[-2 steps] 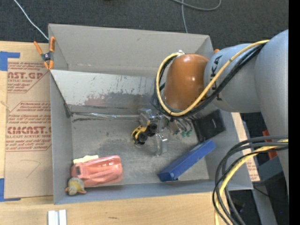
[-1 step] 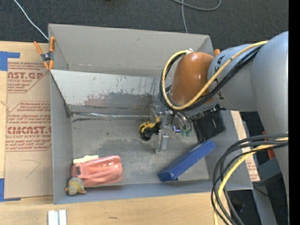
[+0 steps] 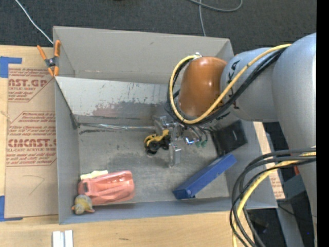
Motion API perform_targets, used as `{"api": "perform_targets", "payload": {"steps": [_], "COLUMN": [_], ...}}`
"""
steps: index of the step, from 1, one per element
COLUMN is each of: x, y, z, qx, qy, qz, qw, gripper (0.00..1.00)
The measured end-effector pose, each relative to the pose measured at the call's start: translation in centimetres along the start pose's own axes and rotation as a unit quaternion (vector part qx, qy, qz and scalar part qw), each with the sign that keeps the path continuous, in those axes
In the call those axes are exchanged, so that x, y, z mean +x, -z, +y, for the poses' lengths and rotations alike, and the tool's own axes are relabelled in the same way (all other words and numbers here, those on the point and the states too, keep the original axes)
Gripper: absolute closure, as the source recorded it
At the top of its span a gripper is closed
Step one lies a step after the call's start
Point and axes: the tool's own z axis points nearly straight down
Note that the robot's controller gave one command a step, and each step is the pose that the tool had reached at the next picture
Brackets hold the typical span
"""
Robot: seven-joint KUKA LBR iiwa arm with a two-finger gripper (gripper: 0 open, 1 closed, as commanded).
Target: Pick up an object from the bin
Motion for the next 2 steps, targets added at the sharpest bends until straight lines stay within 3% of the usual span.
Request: {"api": "perform_targets", "payload": {"steps": [1,2], "x": [-0.41,-0.4], "y": [-0.11,-0.11], "z": [1.0,1.0], "qx": [-0.003,-0.003], "qy": [0.164,0.164], "qz": [-0.0037,-0.0036], "qw": [0.9864,0.9864], "gripper": [1.0,1.0]}}
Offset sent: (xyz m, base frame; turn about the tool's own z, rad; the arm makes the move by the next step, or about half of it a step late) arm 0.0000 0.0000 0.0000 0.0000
